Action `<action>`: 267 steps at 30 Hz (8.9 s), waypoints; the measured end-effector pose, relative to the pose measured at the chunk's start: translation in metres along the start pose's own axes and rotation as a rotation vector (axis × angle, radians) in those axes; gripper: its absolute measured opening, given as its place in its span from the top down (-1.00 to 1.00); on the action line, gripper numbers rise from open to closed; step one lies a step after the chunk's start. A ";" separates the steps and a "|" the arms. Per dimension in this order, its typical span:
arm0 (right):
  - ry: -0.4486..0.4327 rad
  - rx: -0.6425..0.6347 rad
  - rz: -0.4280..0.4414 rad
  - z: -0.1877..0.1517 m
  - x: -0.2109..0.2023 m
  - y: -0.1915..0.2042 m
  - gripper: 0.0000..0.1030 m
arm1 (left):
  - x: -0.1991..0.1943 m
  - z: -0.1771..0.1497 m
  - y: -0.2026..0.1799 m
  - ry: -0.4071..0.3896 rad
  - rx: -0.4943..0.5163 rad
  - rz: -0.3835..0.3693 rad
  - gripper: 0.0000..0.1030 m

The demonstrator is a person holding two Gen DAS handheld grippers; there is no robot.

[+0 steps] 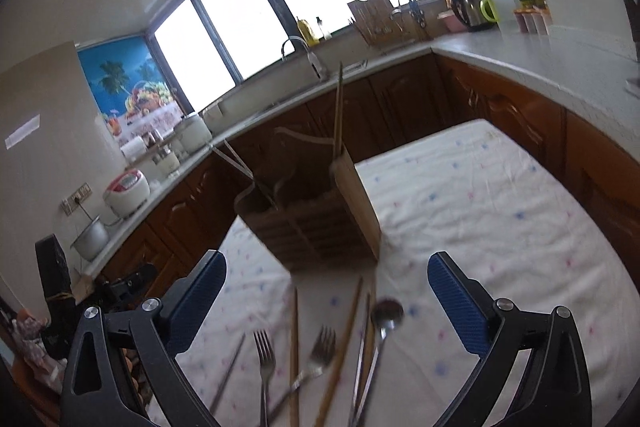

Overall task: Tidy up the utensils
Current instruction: 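Withdraw both open tools back over the remaining utensils, then close left tool on a silver metal chopstick while right tool grasps a wooden chopstick, then lift both held chopsticks and carry them above the wooden holder, then lower both chopsticks into the holder slots and open both tools, then withdraw both open tools from the holder back over the utensils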

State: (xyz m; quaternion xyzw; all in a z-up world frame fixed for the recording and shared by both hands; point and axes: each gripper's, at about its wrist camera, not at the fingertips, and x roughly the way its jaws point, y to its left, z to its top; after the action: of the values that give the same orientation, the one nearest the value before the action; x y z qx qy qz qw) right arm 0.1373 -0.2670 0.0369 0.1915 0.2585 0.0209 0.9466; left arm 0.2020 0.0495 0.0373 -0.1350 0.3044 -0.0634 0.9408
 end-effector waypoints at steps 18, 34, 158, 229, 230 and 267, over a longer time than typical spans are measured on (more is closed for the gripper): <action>0.082 -0.011 -0.076 -0.042 -0.014 -0.012 -0.97 | -0.010 -0.032 0.004 0.152 0.065 0.033 -0.81; 0.163 -0.058 -0.097 -0.052 0.011 -0.015 -0.76 | 0.025 -0.039 -0.010 0.278 0.158 0.060 -0.78; -0.272 -0.148 0.030 0.103 -0.034 0.047 0.92 | -0.043 0.073 -0.017 -0.242 0.072 -0.246 0.95; -0.219 -0.022 -0.016 0.118 0.077 -0.002 -0.08 | 0.159 0.073 -0.040 -0.172 0.026 -0.082 -0.01; -0.225 -0.021 -0.012 0.116 0.073 -0.002 -0.37 | 0.155 0.072 -0.039 -0.171 0.021 -0.076 -0.28; -0.080 -0.060 -0.012 0.003 -0.028 0.015 -0.88 | -0.007 -0.005 -0.008 0.017 0.022 -0.005 -0.90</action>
State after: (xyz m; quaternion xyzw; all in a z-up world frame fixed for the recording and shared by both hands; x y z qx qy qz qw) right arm 0.1159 -0.2583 0.0583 0.1623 0.2208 0.0150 0.9616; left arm 0.1930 0.0422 0.0400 -0.1251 0.3115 -0.0703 0.9393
